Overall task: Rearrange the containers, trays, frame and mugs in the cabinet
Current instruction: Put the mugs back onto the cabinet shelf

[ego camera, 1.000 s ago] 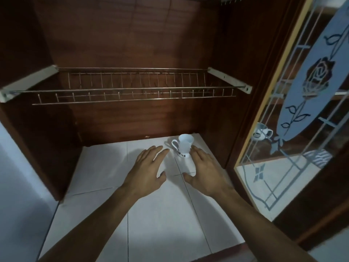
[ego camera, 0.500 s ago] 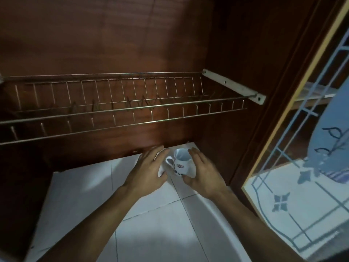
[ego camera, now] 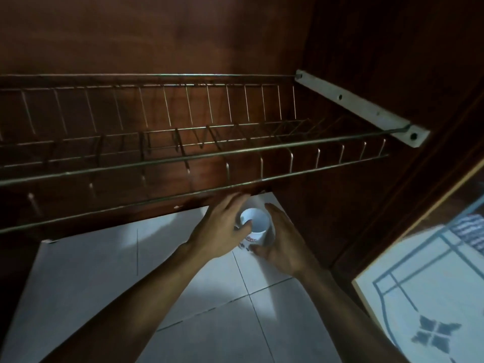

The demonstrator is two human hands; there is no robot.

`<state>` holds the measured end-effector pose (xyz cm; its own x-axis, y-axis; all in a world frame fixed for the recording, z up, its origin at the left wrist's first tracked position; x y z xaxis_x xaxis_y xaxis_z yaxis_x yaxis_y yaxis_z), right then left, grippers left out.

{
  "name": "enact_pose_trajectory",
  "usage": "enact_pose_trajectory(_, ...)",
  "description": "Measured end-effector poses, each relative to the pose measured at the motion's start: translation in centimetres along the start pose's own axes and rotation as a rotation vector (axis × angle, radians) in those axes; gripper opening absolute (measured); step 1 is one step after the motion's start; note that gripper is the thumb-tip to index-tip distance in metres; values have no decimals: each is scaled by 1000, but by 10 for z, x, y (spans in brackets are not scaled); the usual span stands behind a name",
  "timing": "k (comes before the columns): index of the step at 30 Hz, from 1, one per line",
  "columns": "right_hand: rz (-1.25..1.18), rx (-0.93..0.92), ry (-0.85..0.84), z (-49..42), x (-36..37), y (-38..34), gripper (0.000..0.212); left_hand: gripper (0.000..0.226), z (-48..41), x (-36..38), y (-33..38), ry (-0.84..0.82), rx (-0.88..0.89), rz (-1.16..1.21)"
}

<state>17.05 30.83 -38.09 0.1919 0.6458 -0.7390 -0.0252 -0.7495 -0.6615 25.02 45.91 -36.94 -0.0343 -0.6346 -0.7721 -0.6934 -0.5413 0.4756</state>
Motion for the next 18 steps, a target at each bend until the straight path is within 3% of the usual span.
enact_pose_trajectory(4, -153, 27, -52, -5, 8, 14, 109, 56, -10, 14, 2, -17, -1, 69)
enact_pose_trajectory(11, -161, 13, -24, -12, 17, 23, 85, 60, -15, 28, 6, -91, -24, 95)
enact_pose_trajectory(18, -94, 63, 22, -12, 24, 26, 76, 61, -12, 33, 8, -126, -30, 103)
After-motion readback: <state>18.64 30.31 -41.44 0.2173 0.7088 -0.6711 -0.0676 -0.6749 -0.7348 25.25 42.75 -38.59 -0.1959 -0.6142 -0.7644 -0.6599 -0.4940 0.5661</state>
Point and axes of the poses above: each hand's wrist, its own z-axis away from the middle knuckle, its own x-axis out of the palm, y = z × x, the point moved 2 cm from there along -z, towards the middle knuckle, and after that the axes turned 3 degrees about -x, right-handed, at the moved point
